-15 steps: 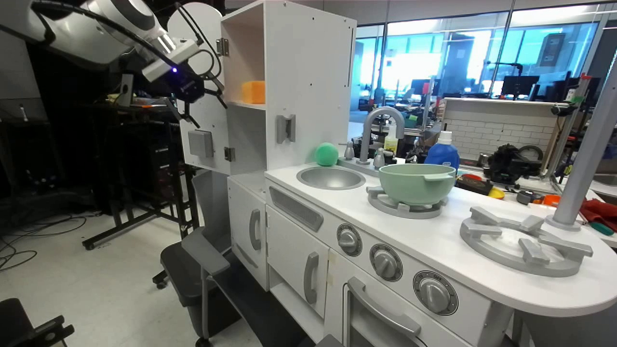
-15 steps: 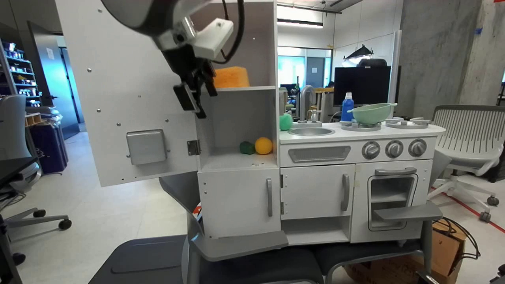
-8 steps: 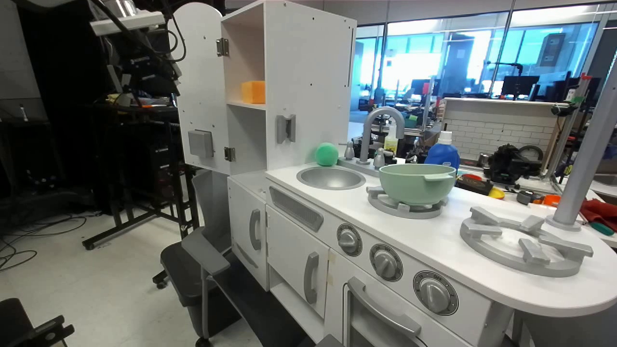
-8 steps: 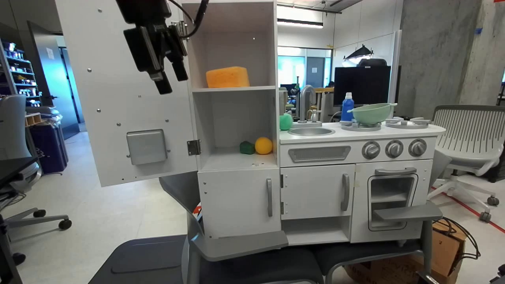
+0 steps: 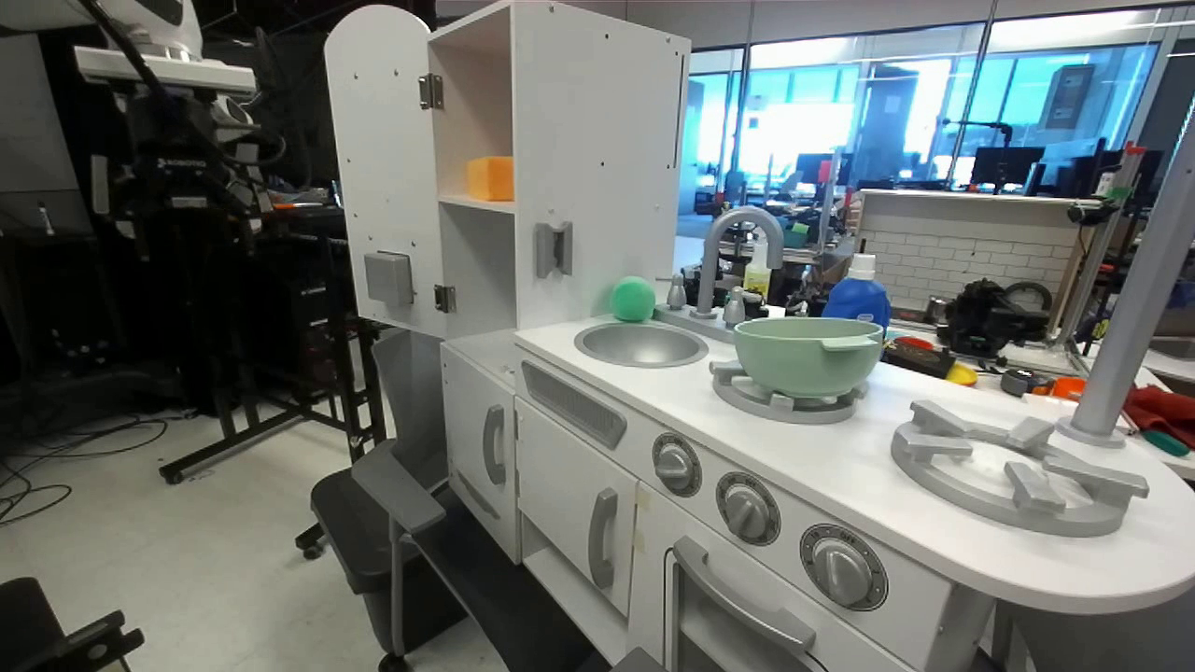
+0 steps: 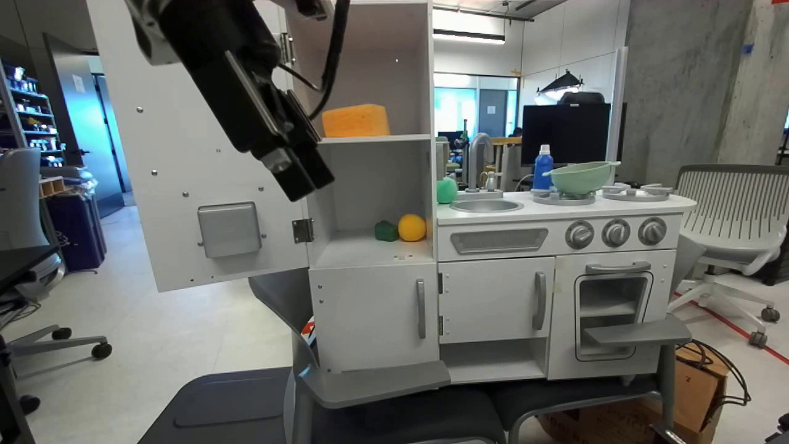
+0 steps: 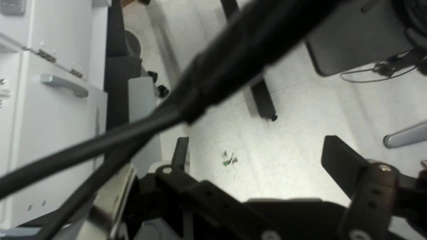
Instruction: Open the cabinet, then put the square and circle cushions in the top and bottom compartments of the cabinet
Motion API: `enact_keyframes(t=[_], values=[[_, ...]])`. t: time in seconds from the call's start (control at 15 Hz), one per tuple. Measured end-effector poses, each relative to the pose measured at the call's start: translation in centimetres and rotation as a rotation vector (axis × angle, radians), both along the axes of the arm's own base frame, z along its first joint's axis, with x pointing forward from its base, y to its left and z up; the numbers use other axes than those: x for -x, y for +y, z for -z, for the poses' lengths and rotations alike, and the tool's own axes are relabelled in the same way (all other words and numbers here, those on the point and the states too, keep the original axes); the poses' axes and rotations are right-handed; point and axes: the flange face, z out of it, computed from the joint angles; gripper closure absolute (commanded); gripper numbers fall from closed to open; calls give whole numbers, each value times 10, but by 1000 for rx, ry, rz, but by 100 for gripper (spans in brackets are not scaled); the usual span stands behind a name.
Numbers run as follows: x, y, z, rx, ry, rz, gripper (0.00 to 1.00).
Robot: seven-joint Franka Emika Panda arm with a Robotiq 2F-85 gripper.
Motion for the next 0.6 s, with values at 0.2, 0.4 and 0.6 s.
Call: enact_keyframes(t=[0.2, 0.4, 0.6], values=[[35, -17, 29, 104, 145, -21, 0], [66, -34, 51, 181, 227, -60, 0], [86, -45, 57, 180, 205, -74, 0]])
